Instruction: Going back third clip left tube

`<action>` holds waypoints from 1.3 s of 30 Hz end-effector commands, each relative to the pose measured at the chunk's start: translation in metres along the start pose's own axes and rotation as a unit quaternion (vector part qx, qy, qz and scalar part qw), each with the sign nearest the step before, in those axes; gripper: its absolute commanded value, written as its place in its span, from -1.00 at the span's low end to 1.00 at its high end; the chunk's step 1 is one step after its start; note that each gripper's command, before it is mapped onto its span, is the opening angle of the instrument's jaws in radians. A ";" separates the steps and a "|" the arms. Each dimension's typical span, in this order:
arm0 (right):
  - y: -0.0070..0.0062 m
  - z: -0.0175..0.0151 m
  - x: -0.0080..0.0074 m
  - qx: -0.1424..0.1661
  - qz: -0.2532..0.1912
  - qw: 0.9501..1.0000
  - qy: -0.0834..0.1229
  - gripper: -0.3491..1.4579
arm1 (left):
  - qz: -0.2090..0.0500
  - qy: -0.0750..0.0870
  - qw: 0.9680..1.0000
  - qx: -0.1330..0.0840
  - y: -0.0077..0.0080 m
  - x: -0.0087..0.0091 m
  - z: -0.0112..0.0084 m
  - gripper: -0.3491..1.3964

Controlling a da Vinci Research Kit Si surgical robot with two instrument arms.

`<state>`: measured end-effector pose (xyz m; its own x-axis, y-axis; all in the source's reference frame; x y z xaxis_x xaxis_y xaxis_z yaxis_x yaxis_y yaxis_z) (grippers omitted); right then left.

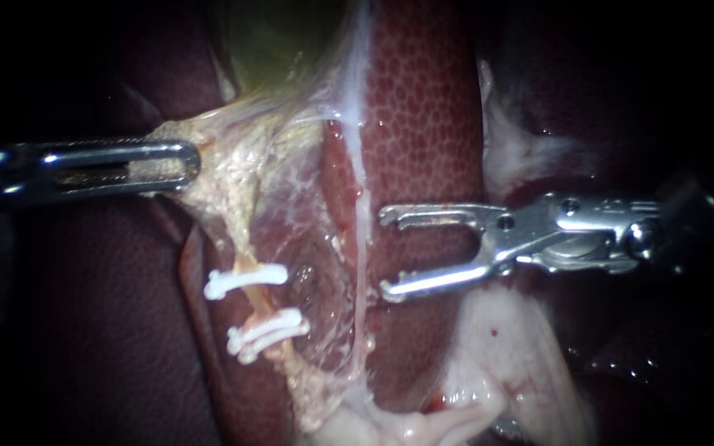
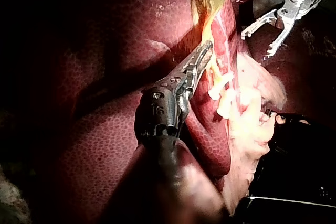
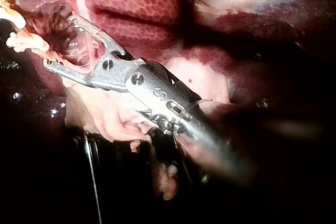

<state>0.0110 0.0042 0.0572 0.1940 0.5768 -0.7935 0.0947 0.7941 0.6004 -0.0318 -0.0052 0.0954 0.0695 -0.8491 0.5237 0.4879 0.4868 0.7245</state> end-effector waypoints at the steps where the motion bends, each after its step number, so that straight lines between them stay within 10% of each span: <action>1: -0.0002 -0.0003 0.0003 0.001 -0.002 1.000 0.001 0.05 | 0.000 0.000 1.000 0.000 0.0000 0.0000 0.0000 -1.00; 13: -0.0024 -0.0021 0.0020 0.007 -0.012 1.000 -0.002 0.05 | 0.000 0.000 1.000 0.000 0.0000 0.0001 0.0002 -1.00; 39: -0.0019 -0.0034 0.0025 0.006 -0.015 1.000 -0.005 0.05 | 0.005 0.011 1.000 -0.012 0.0012 0.0027 0.0061 -1.00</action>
<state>0.0080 0.0048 0.0537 0.2001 0.5507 -0.8103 0.1117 0.8088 0.5773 -0.0367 -0.0058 0.1007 0.0953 -0.8485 0.5206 0.5062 0.4916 0.7085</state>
